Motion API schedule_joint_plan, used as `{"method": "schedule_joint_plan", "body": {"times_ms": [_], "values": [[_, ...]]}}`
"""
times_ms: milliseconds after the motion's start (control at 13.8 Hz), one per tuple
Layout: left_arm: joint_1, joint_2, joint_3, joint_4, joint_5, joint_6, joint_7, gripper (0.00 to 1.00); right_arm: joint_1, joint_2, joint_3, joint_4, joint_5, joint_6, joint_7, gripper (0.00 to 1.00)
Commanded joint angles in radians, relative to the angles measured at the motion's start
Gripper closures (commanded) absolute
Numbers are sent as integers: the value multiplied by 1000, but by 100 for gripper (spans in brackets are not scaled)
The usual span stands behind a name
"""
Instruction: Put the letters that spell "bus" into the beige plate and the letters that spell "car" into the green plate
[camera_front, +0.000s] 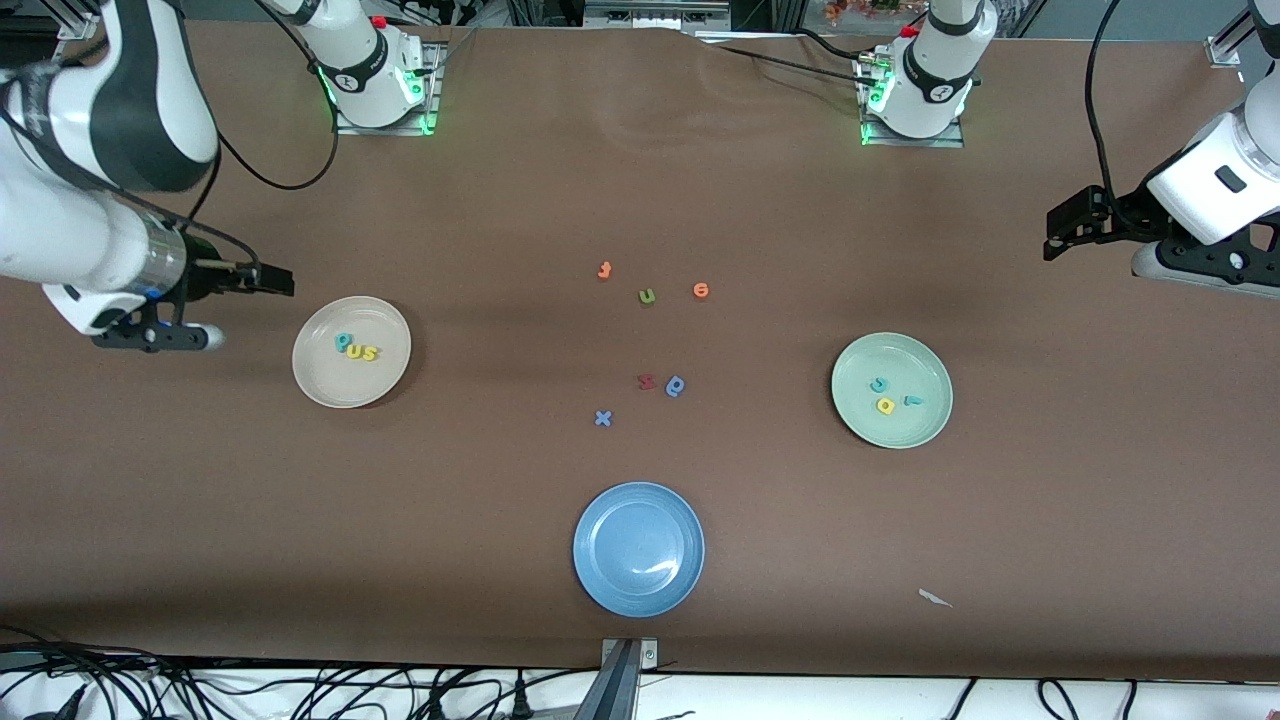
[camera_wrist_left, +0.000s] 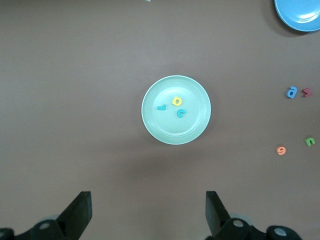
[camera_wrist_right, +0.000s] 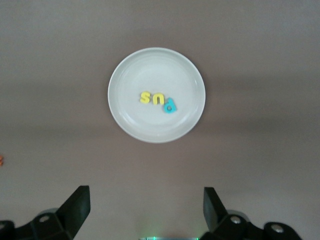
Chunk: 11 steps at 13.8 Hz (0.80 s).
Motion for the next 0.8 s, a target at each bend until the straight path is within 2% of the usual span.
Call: {"method": "schedule_joint_plan", "body": {"times_ms": [0, 145, 290, 435, 724], "values": [[0, -1, -3, 19, 21, -19, 0, 0, -20, -15, 24, 113, -21, -173, 17, 0], [0, -1, -3, 18, 21, -19, 2, 0, -22, -45, 24, 140, -18, -243, 14, 0], [0, -2, -3, 18, 21, -19, 2, 0, -36, -85, 28, 141, -17, -249, -1, 0], [0, -1, -4, 19, 21, -19, -1, 0, -39, -91, 47, 150, -18, -251, -3, 0], [0, -1, -6, 19, 19, -19, -6, 0, -22, -70, 42, 202, -35, -251, 2, 0]]}}
